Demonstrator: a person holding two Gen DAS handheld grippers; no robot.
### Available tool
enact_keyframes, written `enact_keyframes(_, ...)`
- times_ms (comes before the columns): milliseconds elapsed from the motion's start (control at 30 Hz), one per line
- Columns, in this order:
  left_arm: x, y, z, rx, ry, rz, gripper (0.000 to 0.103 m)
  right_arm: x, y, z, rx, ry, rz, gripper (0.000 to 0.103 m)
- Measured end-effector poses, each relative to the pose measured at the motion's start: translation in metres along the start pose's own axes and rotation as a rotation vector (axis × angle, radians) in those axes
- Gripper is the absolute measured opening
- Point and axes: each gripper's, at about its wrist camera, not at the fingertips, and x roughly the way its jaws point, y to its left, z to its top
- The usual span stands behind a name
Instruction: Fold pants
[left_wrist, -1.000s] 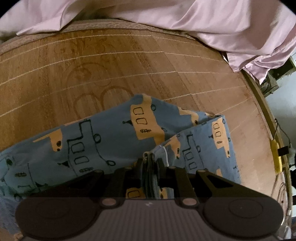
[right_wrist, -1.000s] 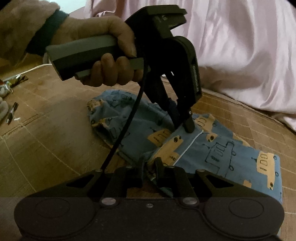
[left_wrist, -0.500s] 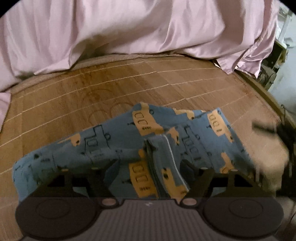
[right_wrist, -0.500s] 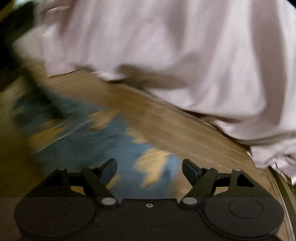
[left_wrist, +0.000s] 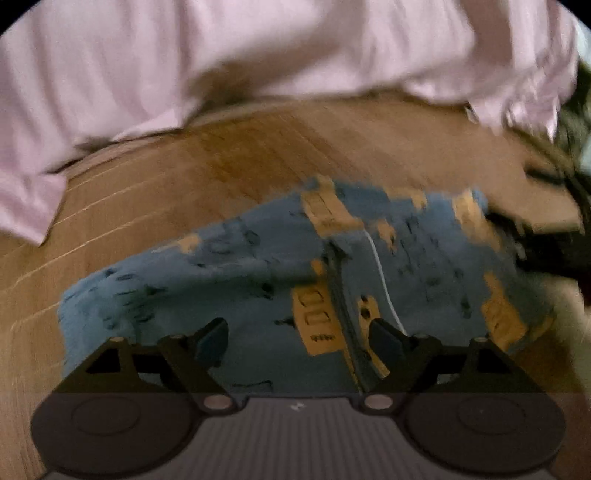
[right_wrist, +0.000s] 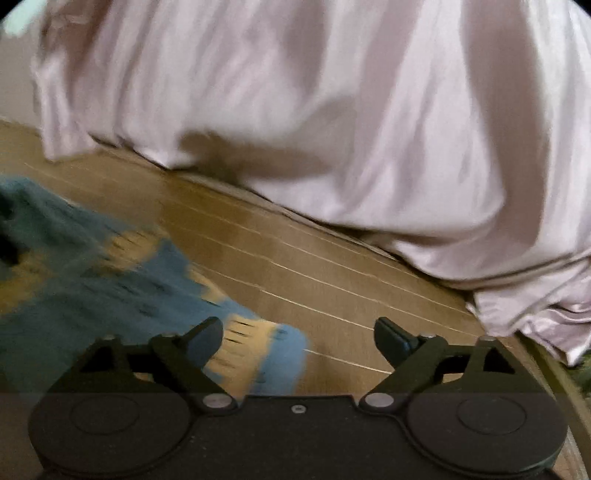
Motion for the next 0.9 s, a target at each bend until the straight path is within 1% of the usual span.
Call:
enact_keyframes(33, -0.010, 0.006, -0.004, -0.032, -0.052, 0.001, 0.093, -0.008, 0.005, 0.001, 0.000, -0.014, 0.035, 0.097)
enact_keyframes(67, -0.023, 0.014, -0.011, -0.072, -0.124, 0.020, 0.097, -0.016, 0.010, 0.002, 0.002, -0.025, 0.069, 0.097)
enact_keyframes(100, -0.032, 0.020, -0.017, -0.110, -0.178, 0.058, 0.103, -0.021, 0.015, 0.002, 0.006, -0.030, 0.098, 0.097)
enact_keyframes(133, -0.041, 0.025, -0.024, -0.151, -0.226, 0.111, 0.103, -0.025, 0.021, 0.001, 0.013, -0.030, 0.135, 0.097)
enact_keyframes(167, -0.049, 0.033, -0.031, -0.205, -0.263, 0.179, 0.103, -0.026, 0.026, 0.002, 0.013, -0.022, 0.154, 0.097)
enact_keyframes(233, -0.057, 0.048, -0.042, -0.288, -0.280, 0.261, 0.103, -0.027, 0.038, 0.001, -0.001, 0.003, 0.165, 0.097)
enact_keyframes(267, -0.060, 0.059, -0.049, -0.348, -0.282, 0.290, 0.103, -0.028, 0.042, 0.002, -0.003, 0.008, 0.165, 0.097)
enact_keyframes(300, -0.062, 0.068, -0.055, -0.399, -0.274, 0.299, 0.103, -0.029, 0.046, 0.002, -0.005, 0.012, 0.169, 0.097)
enact_keyframes(367, -0.063, 0.088, -0.066, -0.497, -0.265, 0.283, 0.103, -0.031, 0.052, 0.002, -0.004, 0.016, 0.167, 0.097)
enact_keyframes(400, -0.062, 0.095, -0.070, -0.534, -0.263, 0.268, 0.100, -0.032, 0.053, 0.002, 0.000, 0.016, 0.170, 0.097)
enact_keyframes(467, -0.058, 0.109, -0.075, -0.597, -0.237, 0.245, 0.089, -0.034, 0.058, 0.000, 0.010, 0.024, 0.177, 0.097)
enact_keyframes(500, -0.054, 0.117, -0.076, -0.632, -0.201, 0.227, 0.080, -0.035, 0.062, -0.001, 0.009, 0.028, 0.181, 0.097)
enact_keyframes(533, -0.049, 0.122, -0.077, -0.664, -0.166, 0.202, 0.074, -0.037, 0.065, -0.004, 0.004, 0.030, 0.184, 0.097)
enact_keyframes(567, -0.047, 0.126, -0.080, -0.699, -0.140, 0.168, 0.073, -0.038, 0.068, -0.006, -0.006, 0.032, 0.187, 0.097)
enact_keyframes(600, -0.045, 0.130, -0.081, -0.735, -0.138, 0.135, 0.072, -0.038, 0.071, -0.009, -0.017, 0.034, 0.190, 0.097)
enact_keyframes(667, -0.045, 0.132, -0.081, -0.759, -0.165, 0.111, 0.073, -0.037, 0.077, -0.012, -0.039, 0.045, 0.196, 0.097)
enact_keyframes(700, -0.043, 0.133, -0.079, -0.751, -0.168, 0.116, 0.073, -0.036, 0.079, -0.013, -0.042, 0.045, 0.197, 0.097)
enact_keyframes(833, -0.030, 0.131, -0.066, -0.630, -0.167, 0.184, 0.072, -0.036, 0.080, -0.014, -0.041, 0.044, 0.198, 0.097)
enact_keyframes(867, -0.026, 0.131, -0.065, -0.614, -0.157, 0.206, 0.069, -0.036, 0.080, -0.015, -0.040, 0.043, 0.200, 0.097)
enact_keyframes(900, -0.022, 0.132, -0.063, -0.620, -0.134, 0.215, 0.054, -0.036, 0.080, -0.016, -0.037, 0.042, 0.202, 0.097)
